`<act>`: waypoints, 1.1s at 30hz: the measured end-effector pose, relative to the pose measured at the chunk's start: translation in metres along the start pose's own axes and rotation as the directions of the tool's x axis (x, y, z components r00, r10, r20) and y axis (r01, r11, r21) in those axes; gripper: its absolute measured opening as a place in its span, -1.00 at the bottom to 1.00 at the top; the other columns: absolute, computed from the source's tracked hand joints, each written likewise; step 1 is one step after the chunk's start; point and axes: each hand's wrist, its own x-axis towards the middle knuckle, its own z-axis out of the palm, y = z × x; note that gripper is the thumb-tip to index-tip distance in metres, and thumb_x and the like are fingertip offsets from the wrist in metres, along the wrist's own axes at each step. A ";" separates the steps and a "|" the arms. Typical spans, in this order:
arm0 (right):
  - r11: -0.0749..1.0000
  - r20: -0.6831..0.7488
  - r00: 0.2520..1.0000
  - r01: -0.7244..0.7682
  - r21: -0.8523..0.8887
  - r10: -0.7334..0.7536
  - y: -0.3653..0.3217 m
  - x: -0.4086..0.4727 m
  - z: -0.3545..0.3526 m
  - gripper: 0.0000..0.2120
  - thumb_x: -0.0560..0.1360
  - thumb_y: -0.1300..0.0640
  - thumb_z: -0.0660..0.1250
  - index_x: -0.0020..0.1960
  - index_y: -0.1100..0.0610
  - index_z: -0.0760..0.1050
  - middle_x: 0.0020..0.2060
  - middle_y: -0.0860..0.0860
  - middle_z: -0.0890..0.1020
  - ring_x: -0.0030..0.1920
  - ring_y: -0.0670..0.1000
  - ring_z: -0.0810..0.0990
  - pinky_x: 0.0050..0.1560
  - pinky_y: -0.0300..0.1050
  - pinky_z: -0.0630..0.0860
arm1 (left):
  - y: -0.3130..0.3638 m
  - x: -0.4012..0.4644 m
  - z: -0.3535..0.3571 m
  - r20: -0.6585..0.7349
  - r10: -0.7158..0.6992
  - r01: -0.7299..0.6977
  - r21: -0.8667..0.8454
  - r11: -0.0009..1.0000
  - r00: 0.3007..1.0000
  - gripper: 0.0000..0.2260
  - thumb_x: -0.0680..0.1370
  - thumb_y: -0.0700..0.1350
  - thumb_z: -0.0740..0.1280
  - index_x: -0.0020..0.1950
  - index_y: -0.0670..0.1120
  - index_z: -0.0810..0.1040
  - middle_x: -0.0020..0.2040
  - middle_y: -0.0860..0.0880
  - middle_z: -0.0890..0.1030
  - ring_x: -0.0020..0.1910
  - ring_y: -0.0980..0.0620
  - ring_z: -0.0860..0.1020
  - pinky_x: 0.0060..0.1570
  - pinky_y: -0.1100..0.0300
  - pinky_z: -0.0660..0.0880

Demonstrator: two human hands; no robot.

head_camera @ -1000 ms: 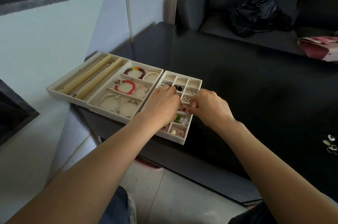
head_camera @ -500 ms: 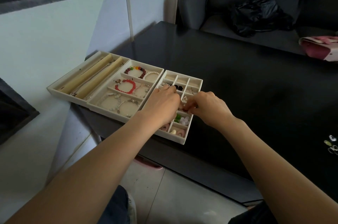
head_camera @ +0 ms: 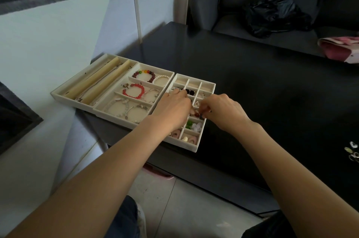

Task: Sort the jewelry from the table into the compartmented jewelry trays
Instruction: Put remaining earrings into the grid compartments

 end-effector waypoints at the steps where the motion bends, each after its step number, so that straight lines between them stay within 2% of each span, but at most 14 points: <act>1: 1.000 0.008 1.000 -0.007 -0.011 0.007 -0.001 0.000 0.000 -0.84 0.53 0.10 0.31 0.09 0.01 0.57 0.01 -0.01 0.59 -0.04 0.02 0.60 -0.14 -0.12 0.53 | 0.000 0.000 0.000 0.002 0.001 -0.001 -0.005 1.000 1.000 -0.66 0.52 -0.29 0.24 0.26 -0.04 0.54 0.26 -0.07 0.43 0.31 -0.05 0.32 0.29 0.04 0.30; 5: 0.997 -0.019 1.000 0.021 -0.069 -0.022 -0.004 -0.001 0.000 -0.87 0.52 0.14 0.33 0.06 0.05 0.58 0.03 -0.01 0.56 -0.03 0.02 0.59 -0.09 -0.09 0.56 | -0.001 0.001 -0.001 0.006 -0.002 0.002 0.010 1.000 1.000 -0.66 0.53 -0.28 0.23 0.26 -0.05 0.54 0.26 -0.07 0.44 0.30 -0.05 0.32 0.30 0.02 0.30; 10: 0.992 0.015 0.997 0.074 -0.103 -0.073 -0.008 -0.003 -0.006 -0.88 0.54 0.15 0.31 0.06 0.07 0.56 0.02 0.00 0.58 -0.02 0.02 0.58 -0.05 -0.07 0.56 | 0.000 0.001 -0.003 0.016 -0.010 0.009 0.009 1.000 1.000 -0.66 0.54 -0.28 0.21 0.26 -0.05 0.54 0.26 -0.07 0.43 0.31 -0.05 0.32 0.27 0.03 0.30; 15: 0.980 -0.013 0.991 0.128 -0.154 -0.131 -0.007 -0.005 -0.006 -0.90 0.54 0.16 0.30 0.02 0.03 0.54 0.00 -0.03 0.58 -0.02 0.01 0.59 -0.10 -0.11 0.53 | 0.000 0.000 -0.006 0.039 0.003 -0.003 0.017 1.000 0.999 -0.64 0.55 -0.28 0.18 0.27 0.01 0.53 0.25 -0.06 0.42 0.29 -0.05 0.32 0.22 0.06 0.31; 22: 0.997 -0.016 0.997 0.072 0.008 -0.071 -0.001 -0.002 0.001 -0.89 0.48 0.13 0.38 -0.02 -0.04 0.54 -0.01 -0.12 0.55 -0.01 -0.05 0.56 -0.13 -0.16 0.48 | 0.000 -0.001 -0.004 0.033 0.008 -0.009 0.028 1.000 0.999 -0.65 0.53 -0.30 0.20 0.27 -0.06 0.53 0.26 -0.07 0.42 0.30 -0.05 0.32 0.26 0.05 0.31; 28: 0.996 0.023 0.999 0.040 0.083 -0.042 0.004 -0.002 0.003 -0.91 0.48 0.06 0.37 -0.01 -0.02 0.55 -0.07 -0.14 0.50 -0.01 -0.07 0.55 -0.03 -0.07 0.56 | -0.001 -0.002 -0.002 0.035 -0.002 0.001 0.033 0.999 0.999 -0.70 0.51 -0.29 0.23 0.21 -0.13 0.55 0.26 -0.08 0.42 0.29 -0.05 0.32 0.28 0.01 0.32; 33: 0.992 0.033 0.999 0.018 0.123 -0.022 0.006 -0.002 0.002 -0.89 0.49 0.10 0.37 0.00 -0.03 0.59 -0.07 -0.17 0.51 -0.01 -0.07 0.55 -0.01 -0.07 0.57 | -0.001 -0.002 -0.004 0.046 0.009 -0.009 0.000 1.000 0.999 -0.63 0.52 -0.32 0.21 0.28 -0.06 0.52 0.27 -0.07 0.42 0.31 -0.05 0.31 0.27 0.04 0.31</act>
